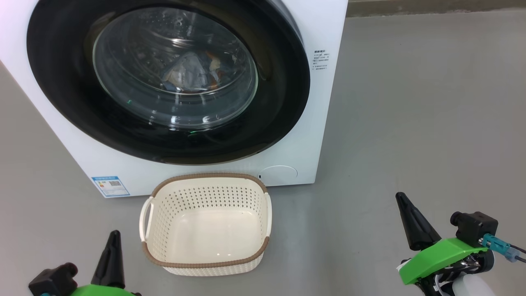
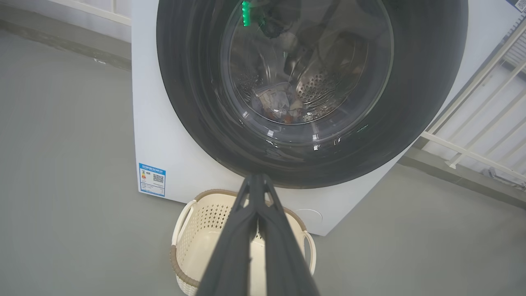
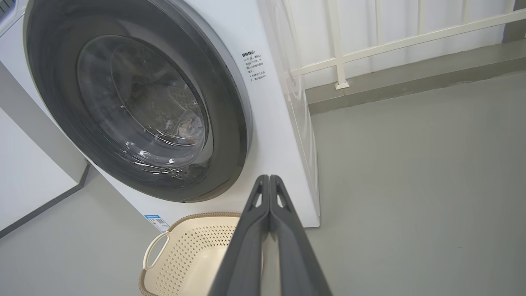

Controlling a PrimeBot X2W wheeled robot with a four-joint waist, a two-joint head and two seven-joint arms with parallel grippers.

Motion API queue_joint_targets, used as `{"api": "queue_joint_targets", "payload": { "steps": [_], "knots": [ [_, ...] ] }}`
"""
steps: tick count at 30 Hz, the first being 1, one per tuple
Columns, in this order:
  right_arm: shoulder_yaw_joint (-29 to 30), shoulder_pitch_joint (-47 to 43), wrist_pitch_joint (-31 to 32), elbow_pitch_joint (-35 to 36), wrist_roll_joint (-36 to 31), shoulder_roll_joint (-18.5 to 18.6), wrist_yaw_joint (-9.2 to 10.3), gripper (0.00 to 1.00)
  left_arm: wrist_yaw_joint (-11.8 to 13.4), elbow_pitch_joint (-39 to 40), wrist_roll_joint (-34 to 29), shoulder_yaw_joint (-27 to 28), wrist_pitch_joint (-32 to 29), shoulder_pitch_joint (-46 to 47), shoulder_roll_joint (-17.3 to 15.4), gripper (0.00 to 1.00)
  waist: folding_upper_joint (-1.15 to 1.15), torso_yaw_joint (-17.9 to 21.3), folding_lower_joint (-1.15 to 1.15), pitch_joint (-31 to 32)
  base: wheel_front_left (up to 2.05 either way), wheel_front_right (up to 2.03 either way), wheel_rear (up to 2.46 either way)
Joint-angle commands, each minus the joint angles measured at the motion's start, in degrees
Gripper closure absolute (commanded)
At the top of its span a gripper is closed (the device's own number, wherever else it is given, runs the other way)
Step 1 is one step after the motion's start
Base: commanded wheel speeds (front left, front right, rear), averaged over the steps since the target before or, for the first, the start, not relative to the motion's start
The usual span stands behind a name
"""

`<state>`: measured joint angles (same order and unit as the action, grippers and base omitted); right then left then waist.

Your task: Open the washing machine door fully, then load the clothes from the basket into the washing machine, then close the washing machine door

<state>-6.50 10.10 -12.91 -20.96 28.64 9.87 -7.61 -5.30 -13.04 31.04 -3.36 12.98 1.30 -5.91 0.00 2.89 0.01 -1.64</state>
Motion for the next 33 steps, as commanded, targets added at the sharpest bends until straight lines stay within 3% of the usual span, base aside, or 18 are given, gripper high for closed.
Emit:
{"api": "queue_joint_targets", "payload": {
  "steps": [1,33],
  "knots": [
    [0.84,1.22,0.56,1.77,2.19,0.17,0.01,1.0,-0.2,1.1,2.26,1.03,-0.77,1.68,-0.58,1.0,0.0,-0.08,-0.01,0.02,0.0,0.0,0.0],
    [4.25,-0.06,5.81,3.09,19.21,-1.81,0.04,1.0,-0.72,0.44,18.61,3.48,-5.95,2.69,0.42,1.0,0.0,-0.86,-0.01,0.46,0.0,0.0,0.0]
  ]
}}
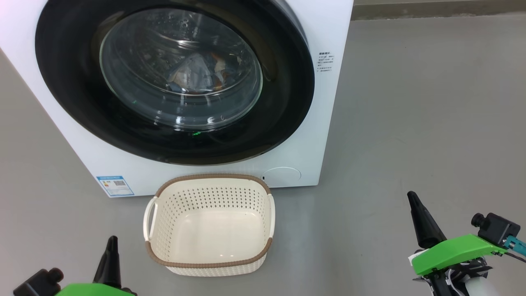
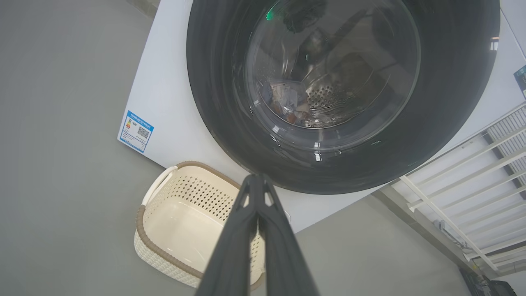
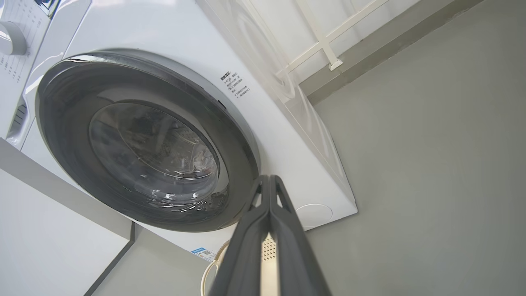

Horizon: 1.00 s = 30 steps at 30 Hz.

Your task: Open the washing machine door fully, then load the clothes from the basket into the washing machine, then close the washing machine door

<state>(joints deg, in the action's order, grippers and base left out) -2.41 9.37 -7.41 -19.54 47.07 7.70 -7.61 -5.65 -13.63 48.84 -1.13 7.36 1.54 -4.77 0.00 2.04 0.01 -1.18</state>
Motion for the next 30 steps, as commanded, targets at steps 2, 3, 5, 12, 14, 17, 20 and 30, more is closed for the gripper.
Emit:
{"api": "queue_joint_targets", "payload": {
  "steps": [2,3,5,12,14,17,20,30],
  "knots": [
    [0.38,0.58,0.64,1.76,1.88,0.24,0.04,1.0,-0.4,0.99,1.87,1.41,-0.66,2.52,-0.65,1.0,0.0,-0.05,0.0,0.03,0.0,0.0,0.0],
    [0.49,0.53,0.81,1.8,2.43,0.17,0.05,1.0,-0.42,0.97,2.39,1.49,-0.83,2.55,-0.61,1.0,0.0,-0.08,0.0,0.04,0.0,0.0,0.0],
    [0.71,0.45,1.15,1.88,3.53,0.05,0.05,1.0,-0.45,0.93,3.45,1.65,-1.17,2.62,-0.55,1.0,0.0,-0.13,0.0,0.07,0.0,0.0,0.0],
    [1.48,0.16,2.34,2.19,7.38,-0.4,0.05,1.0,-0.58,0.77,7.14,2.22,-2.35,2.85,-0.32,1.0,0.0,-0.31,0.0,0.18,0.0,0.0,0.0],
    [1.7,0.07,2.68,2.27,8.48,-0.53,0.06,1.0,-0.61,0.73,8.2,2.38,-2.69,2.91,-0.26,1.0,0.0,-0.36,0.0,0.21,0.0,0.0,0.0],
    [2.03,-0.05,3.18,2.4,10.14,-0.72,0.06,1.0,-0.66,0.66,9.78,2.62,-3.2,3.01,-0.16,1.0,0.0,-0.43,0.0,0.25,0.0,0.0,0.0],
    [2.47,-0.22,3.86,2.57,12.32,-0.98,0.06,1.0,-0.73,0.58,11.88,2.94,-3.87,3.14,-0.03,1.0,0.0,-0.53,0.0,0.31,0.0,0.0,0.0],
    [3.57,-0.64,5.55,3.0,17.82,-1.62,0.07,1.0,-0.9,0.36,17.15,3.75,-5.56,3.47,0.29,1.0,0.0,-0.79,0.0,0.45,0.0,0.0,0.0]
  ]
}}
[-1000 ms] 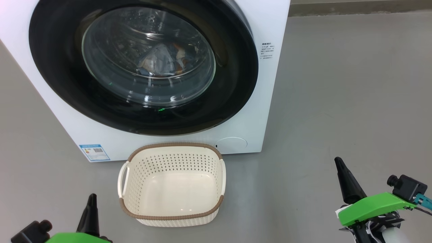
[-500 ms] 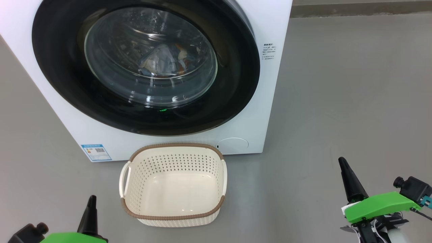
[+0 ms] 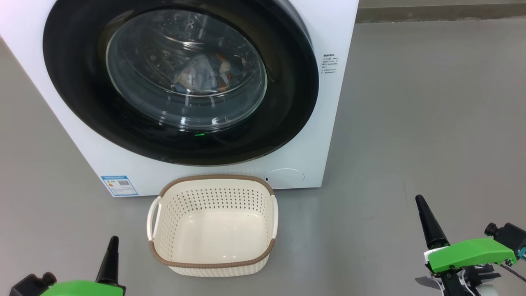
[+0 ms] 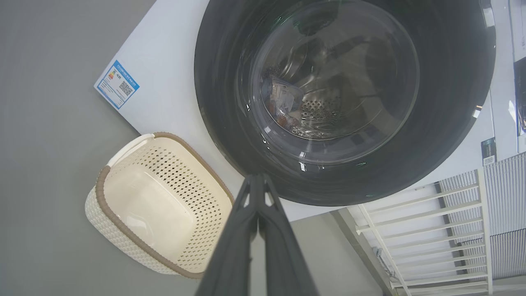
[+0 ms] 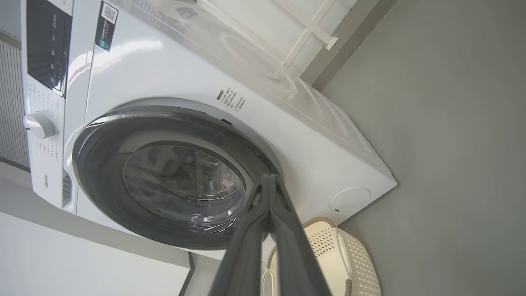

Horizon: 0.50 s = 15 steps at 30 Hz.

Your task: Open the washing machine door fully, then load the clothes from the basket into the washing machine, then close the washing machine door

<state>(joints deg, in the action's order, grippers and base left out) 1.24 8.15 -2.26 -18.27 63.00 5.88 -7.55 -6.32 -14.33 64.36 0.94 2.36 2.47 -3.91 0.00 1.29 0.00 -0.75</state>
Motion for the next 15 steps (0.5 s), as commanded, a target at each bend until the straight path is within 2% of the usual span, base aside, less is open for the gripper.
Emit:
{"api": "queue_joint_targets", "payload": {
  "steps": [1,15],
  "knots": [
    [0.03,0.54,0.57,1.77,2.44,0.13,0.02,1.0,-0.25,1.04,2.16,1.77,-0.73,2.57,-0.54,1.0,0.0,-0.06,0.0,0.04,0.0,0.0,0.0],
    [1.46,-0.01,2.77,2.33,9.58,-0.7,0.03,1.0,-0.48,0.75,9.0,2.82,-2.92,3.0,-0.12,1.0,0.0,-0.39,0.0,0.23,0.0,0.0,0.0]
  ]
}}
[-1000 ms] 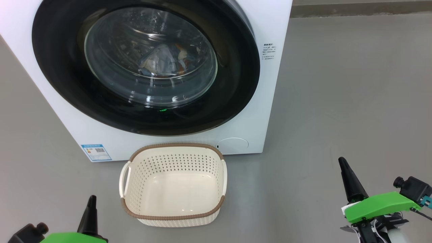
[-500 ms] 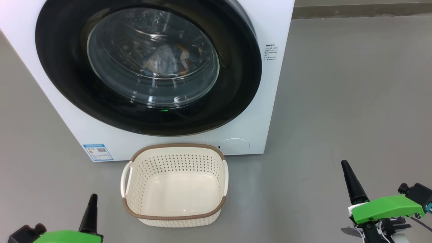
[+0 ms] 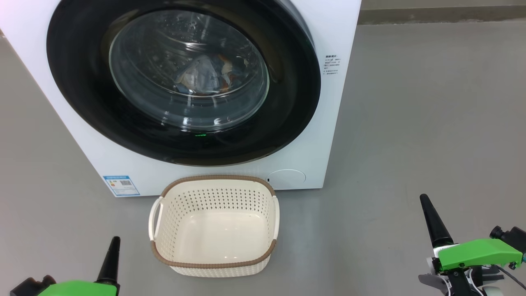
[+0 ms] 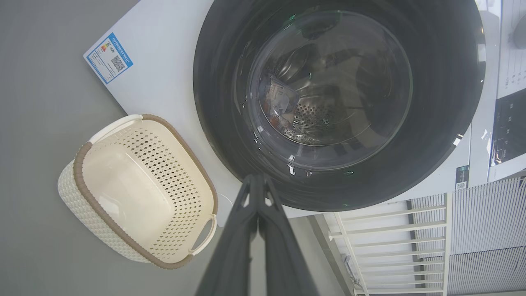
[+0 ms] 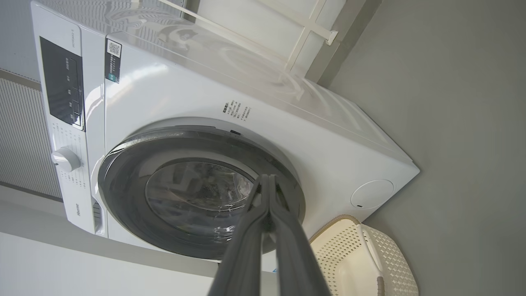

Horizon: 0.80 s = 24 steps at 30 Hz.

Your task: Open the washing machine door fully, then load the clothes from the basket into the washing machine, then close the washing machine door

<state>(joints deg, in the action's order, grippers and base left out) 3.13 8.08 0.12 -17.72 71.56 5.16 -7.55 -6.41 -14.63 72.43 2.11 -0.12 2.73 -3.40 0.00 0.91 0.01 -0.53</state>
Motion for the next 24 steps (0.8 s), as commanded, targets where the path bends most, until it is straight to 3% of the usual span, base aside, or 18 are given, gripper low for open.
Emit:
{"api": "queue_joint_targets", "payload": {
  "steps": [1,24],
  "knots": [
    [-0.32,0.03,0.57,1.82,1.57,-0.04,0.03,1.0,-0.41,1.02,1.46,1.72,-0.61,2.77,-0.6,1.0,0.0,-0.04,0.0,0.02,0.0,0.0,0.0],
    [2.32,-0.98,4.64,2.85,14.76,-1.58,0.05,1.0,-0.83,0.49,14.11,3.67,-4.66,3.56,0.18,1.0,0.0,-0.65,0.0,0.37,0.0,0.0,0.0]
  ]
}}
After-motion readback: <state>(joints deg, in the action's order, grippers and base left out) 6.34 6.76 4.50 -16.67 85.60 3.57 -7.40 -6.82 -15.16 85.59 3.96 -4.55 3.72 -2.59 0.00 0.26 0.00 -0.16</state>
